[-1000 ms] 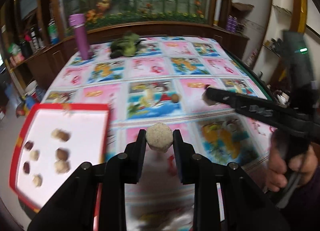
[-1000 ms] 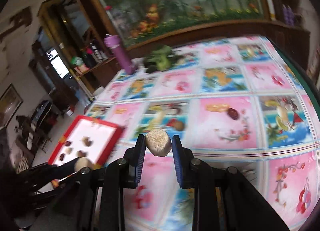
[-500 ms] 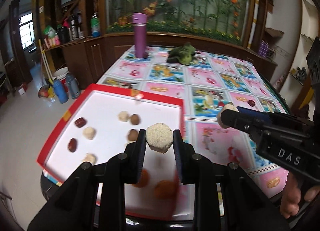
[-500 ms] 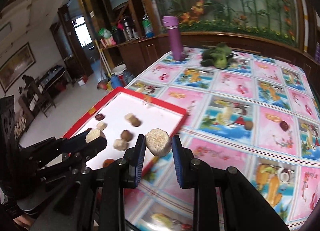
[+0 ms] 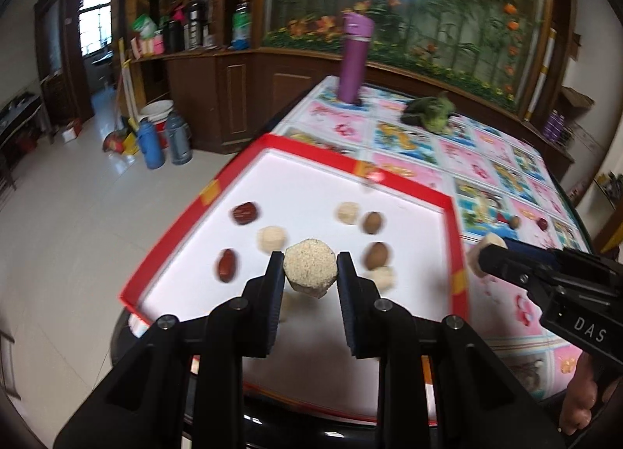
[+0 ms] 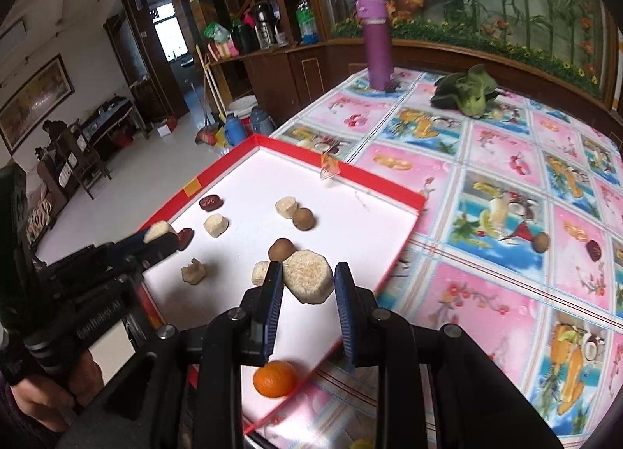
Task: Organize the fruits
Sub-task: 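Carry both pale cubes over the tray and open both grippers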
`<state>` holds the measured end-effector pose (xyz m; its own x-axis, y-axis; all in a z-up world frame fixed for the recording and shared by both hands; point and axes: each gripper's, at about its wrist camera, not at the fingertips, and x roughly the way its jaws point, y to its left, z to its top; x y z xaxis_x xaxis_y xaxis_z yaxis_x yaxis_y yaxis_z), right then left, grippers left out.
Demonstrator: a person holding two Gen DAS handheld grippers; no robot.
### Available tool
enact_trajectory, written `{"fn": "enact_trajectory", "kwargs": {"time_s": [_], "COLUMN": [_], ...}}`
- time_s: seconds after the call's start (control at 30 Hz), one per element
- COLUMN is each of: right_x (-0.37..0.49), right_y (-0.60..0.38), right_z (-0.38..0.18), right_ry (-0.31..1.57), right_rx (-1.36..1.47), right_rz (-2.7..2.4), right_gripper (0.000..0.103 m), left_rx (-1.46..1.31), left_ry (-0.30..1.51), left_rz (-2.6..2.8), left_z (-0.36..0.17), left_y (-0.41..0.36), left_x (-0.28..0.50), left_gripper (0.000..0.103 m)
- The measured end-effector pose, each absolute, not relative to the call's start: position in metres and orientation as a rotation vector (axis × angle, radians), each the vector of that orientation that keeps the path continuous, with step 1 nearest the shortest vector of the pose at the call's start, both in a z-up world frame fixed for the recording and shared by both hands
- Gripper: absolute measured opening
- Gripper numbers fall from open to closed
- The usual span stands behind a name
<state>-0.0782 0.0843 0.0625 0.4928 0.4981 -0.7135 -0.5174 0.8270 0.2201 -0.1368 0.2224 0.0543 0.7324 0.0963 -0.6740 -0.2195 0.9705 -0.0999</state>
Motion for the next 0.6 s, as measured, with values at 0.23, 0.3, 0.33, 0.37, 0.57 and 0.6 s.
{"fn": "enact_trajectory", "kwargs": {"time_s": [0.23,0.3,0.33,0.37,0.57,0.6], "right_x": [-0.069,-0.067,-0.065,-0.062,-0.040,-0.036], "right_y": [0.122,0.136,0.142,0.149,0.176,0.179], "right_z": [0.056,0.055,0.054,0.051,0.035,0.031], "right_ry": [0.900,0.899,0.903,0.913,0.966,0.985], "right_rx": [-0.036,-0.053,-0.058,-0.061,-0.072,-0.073], "right_rz": [0.693,0.715,0.724,0.736,0.740,0.743], "right_gripper": [0.026,0.026,0.026,0.026,0.026,0.026], "left_rx": [-0.182,-0.190,-0.192,-0.192,-0.196,-0.195], "left_ry": [0.731,0.738,0.744,0.746,0.809,0.817], "left_rz": [0.243,0.258,0.266,0.269,0.176,0.166], "left_z": [0.050,0.048,0.046,0.045,0.030,0.028], "left_y": [0.256,0.266,0.270,0.271,0.260,0.258], "left_x": [-0.130,-0.126,-0.124,-0.124,-0.123,-0.122], "left_gripper": [0.029,0.029,0.029,0.029,0.029,0.029]}}
